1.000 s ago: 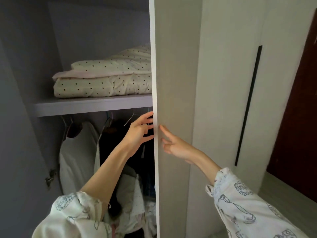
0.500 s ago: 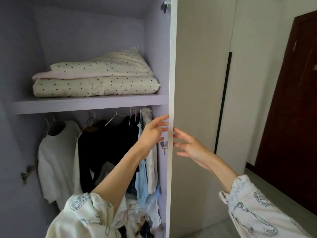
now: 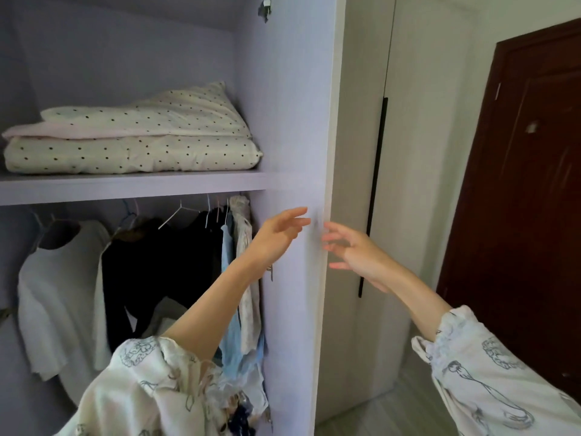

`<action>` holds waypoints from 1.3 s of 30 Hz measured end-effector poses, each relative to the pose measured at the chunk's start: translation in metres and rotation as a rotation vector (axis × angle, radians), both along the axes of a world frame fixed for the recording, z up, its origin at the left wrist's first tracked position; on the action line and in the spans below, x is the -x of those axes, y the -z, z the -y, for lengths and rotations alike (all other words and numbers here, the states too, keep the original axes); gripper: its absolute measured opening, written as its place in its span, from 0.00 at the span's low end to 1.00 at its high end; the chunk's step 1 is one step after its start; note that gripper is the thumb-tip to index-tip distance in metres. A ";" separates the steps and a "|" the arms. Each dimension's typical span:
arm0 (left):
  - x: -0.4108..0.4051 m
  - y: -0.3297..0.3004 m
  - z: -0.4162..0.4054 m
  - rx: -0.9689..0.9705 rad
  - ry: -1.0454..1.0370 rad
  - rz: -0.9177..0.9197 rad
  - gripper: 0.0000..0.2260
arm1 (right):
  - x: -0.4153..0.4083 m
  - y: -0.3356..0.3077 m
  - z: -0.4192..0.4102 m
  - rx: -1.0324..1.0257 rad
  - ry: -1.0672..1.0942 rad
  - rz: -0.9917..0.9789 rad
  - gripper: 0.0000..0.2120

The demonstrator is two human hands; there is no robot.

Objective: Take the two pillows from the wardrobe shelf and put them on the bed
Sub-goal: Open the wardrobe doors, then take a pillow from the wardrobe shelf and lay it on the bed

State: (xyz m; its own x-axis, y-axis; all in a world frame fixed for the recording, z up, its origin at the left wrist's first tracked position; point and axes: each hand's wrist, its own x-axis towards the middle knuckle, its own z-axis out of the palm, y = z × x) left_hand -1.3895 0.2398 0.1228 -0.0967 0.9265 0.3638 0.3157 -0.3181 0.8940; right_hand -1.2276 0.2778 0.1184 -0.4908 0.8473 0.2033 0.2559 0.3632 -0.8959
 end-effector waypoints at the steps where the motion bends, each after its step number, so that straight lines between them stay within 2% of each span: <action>1: 0.004 -0.001 0.000 0.002 -0.009 -0.024 0.18 | 0.001 -0.004 -0.001 -0.020 0.008 -0.011 0.22; 6: 0.041 -0.009 0.002 0.029 -0.041 -0.202 0.18 | 0.034 -0.012 -0.008 -0.057 -0.006 -0.018 0.18; 12: 0.116 -0.024 0.005 0.025 -0.144 -0.303 0.18 | 0.112 -0.016 -0.026 -0.148 -0.060 0.051 0.18; 21: 0.289 -0.039 -0.006 0.010 -0.359 -0.434 0.18 | 0.269 -0.046 -0.084 -0.370 -0.124 0.090 0.19; 29: 0.422 -0.083 -0.035 -0.054 -0.502 -0.538 0.18 | 0.386 -0.087 -0.139 -0.525 -0.106 0.037 0.19; 36: 0.478 -0.103 -0.101 -0.199 -0.604 -0.862 0.19 | 0.442 -0.118 -0.203 -0.703 -0.026 0.098 0.21; 39: 0.497 -0.111 -0.138 -0.173 -0.680 -0.985 0.21 | 0.465 -0.130 -0.238 -0.809 -0.003 0.154 0.22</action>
